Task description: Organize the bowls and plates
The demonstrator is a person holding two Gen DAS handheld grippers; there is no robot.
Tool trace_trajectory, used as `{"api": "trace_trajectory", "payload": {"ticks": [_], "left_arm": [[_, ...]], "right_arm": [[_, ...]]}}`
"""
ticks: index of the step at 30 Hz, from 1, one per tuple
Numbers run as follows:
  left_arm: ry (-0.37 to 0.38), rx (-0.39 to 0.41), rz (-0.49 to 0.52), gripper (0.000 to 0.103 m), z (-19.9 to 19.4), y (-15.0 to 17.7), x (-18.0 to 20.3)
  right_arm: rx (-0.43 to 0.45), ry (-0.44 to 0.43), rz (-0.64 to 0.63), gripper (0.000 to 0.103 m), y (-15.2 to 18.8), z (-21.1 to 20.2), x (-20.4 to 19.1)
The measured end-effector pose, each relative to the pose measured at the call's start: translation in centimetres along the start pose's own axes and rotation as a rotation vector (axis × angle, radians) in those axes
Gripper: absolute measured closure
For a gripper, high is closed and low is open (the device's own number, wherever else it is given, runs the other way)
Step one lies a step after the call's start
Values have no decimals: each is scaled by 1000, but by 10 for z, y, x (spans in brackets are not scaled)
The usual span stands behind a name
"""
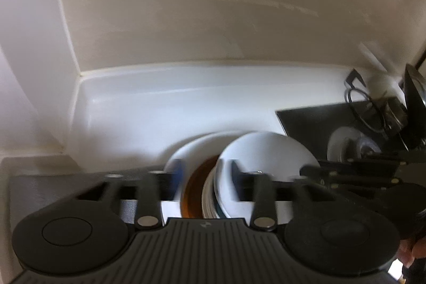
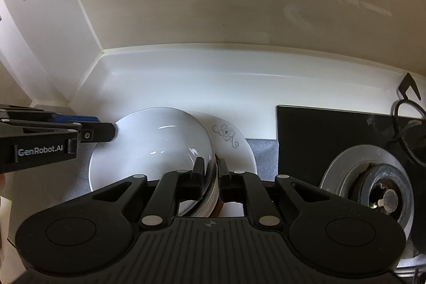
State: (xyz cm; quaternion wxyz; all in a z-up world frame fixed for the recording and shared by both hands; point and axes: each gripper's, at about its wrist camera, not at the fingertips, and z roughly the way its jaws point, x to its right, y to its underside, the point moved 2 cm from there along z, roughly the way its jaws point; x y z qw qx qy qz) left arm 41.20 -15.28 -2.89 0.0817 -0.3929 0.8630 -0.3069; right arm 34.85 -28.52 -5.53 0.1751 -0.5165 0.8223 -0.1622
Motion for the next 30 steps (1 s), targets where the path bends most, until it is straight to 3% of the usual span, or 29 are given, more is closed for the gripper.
{"api": "trace_trajectory", "payload": {"ticks": [1,2,3,4,7,10,15,20,25,30], "left_arm": [[-15,22,-12,18,-4,0,-1],[-30,55,-24,6,-10,1,-2],[-45,85,-29,2,-15,2,-3],[-61,106,-31,0,-19,4,-3],[-83,117,-34,0,-27,10,-4],[-93,99,-43,0,-30,20,-4],[-98,93,-34,0,-40,40,3],[-96,82,-11,0,-52,65,12],[-94,49,31,0,-64,90,22],[-223,62,77,0,-84,112,46]], "right_arm": [[-2,10,8,73,1,-1,1],[1,17,16,66,2,-2,2],[9,20,27,54,3,-5,2],[21,18,37,48,5,-9,3],[53,4,64,32,16,-24,5],[84,-8,90,24,33,-39,2],[153,20,120,22,62,-64,-10],[251,98,69,16,90,-94,-29],[279,149,53,13,116,-116,-34],[294,120,61,13,135,-131,-32]]}}
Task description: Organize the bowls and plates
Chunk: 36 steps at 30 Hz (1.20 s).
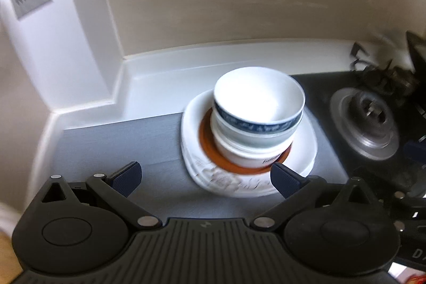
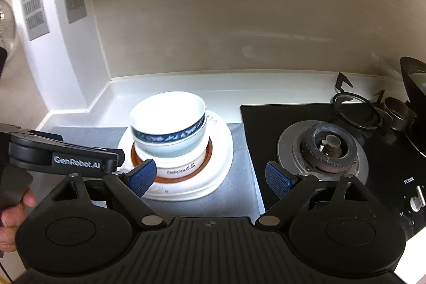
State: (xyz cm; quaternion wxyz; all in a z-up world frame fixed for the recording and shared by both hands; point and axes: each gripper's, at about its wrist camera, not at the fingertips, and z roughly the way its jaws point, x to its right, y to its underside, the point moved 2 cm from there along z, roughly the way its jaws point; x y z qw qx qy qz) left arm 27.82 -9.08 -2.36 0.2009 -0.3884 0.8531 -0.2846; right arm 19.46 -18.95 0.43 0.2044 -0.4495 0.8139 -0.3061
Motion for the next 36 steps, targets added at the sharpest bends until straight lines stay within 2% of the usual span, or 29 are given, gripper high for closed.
{"api": "trace_trajectory", "payload": {"ticks": [3,11,14,17,23,31,36], "left_arm": [[-113,-4,-18,0,-16,11,8],[-161,88,-71,0,-61,34,24],[-157,114,-112,0,-78,40,29],[-108,85,-100,0,-87,40,36],[-142,93,-97,0,-95,45,46],[-203,97,-76,0,-91,47,45],[-187,61,-98,0,-85,48,37]], "right_arm": [[0,-25,-26,13,7,-10,5],[-3,-106,-32,13,19,-27,24],[3,-120,-49,13,23,-31,28],[9,-128,-65,13,27,-35,31],[16,-153,-81,12,32,-41,35],[22,-133,-99,12,32,-46,36],[33,-107,-109,12,30,-47,34]]}}
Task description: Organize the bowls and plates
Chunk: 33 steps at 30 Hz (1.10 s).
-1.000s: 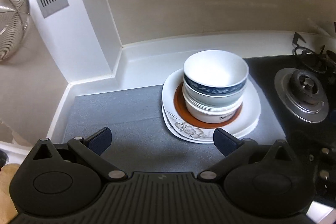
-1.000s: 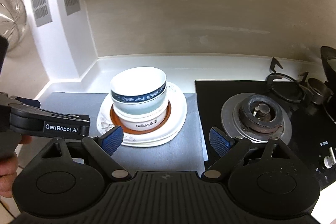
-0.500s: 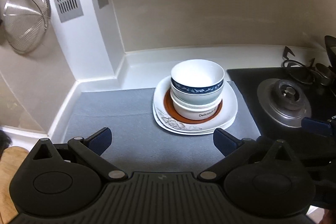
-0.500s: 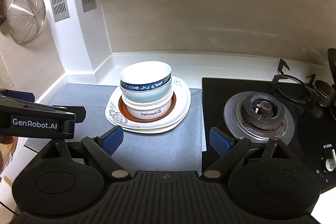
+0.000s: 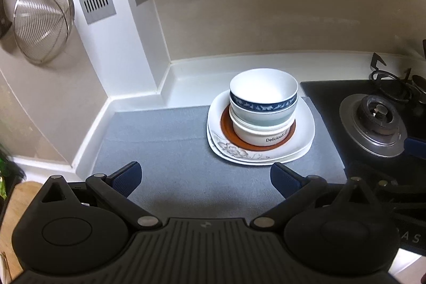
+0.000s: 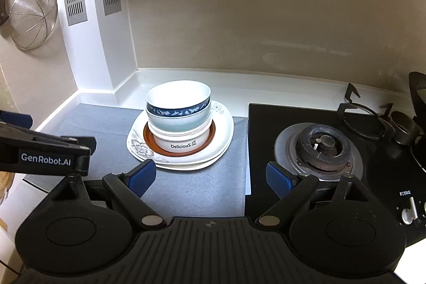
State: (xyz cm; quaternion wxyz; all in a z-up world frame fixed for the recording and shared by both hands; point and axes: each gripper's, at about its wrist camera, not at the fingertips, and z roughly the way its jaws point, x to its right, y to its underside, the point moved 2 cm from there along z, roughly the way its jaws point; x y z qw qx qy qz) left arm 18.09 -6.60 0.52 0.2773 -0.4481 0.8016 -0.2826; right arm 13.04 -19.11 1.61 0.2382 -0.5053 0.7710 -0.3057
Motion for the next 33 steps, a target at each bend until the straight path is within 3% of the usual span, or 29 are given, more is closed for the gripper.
{"api": "trace_trajectory", "payload": {"ticks": [33], "left_arm": [[5,2,5,0,0,5,-5]], "right_arm": [[-11,-3,-11,12,0,4,-7]]}}
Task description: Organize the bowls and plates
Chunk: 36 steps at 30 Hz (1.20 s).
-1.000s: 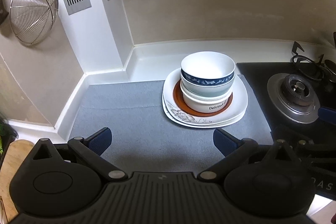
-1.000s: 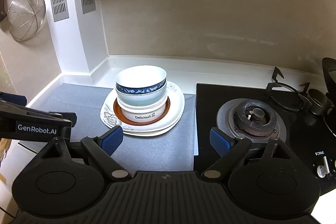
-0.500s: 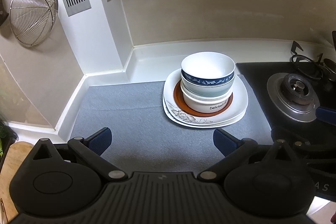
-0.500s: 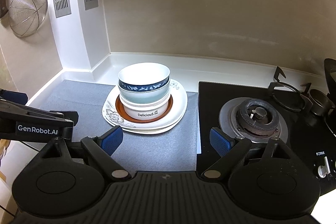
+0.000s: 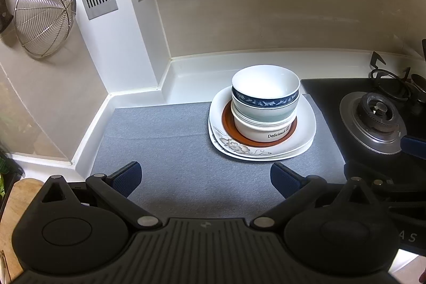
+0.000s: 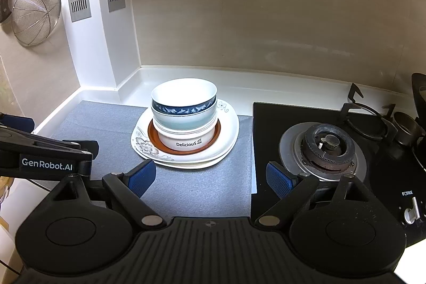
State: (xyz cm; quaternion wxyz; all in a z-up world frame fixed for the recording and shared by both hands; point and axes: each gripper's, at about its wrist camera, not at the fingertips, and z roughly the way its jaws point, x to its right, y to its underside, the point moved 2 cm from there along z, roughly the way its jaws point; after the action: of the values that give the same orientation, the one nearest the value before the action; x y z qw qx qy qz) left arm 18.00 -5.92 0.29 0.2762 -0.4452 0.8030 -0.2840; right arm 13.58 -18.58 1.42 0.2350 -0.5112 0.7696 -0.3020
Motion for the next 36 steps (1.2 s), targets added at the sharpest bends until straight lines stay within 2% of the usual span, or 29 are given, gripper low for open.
{"api": "trace_trajectory", "payload": {"ticks": [36], "left_arm": [[-9,8,-10,0,-6,-1,3]], "right_arm": [[11,-9,-5,12,2,-5,3]]}}
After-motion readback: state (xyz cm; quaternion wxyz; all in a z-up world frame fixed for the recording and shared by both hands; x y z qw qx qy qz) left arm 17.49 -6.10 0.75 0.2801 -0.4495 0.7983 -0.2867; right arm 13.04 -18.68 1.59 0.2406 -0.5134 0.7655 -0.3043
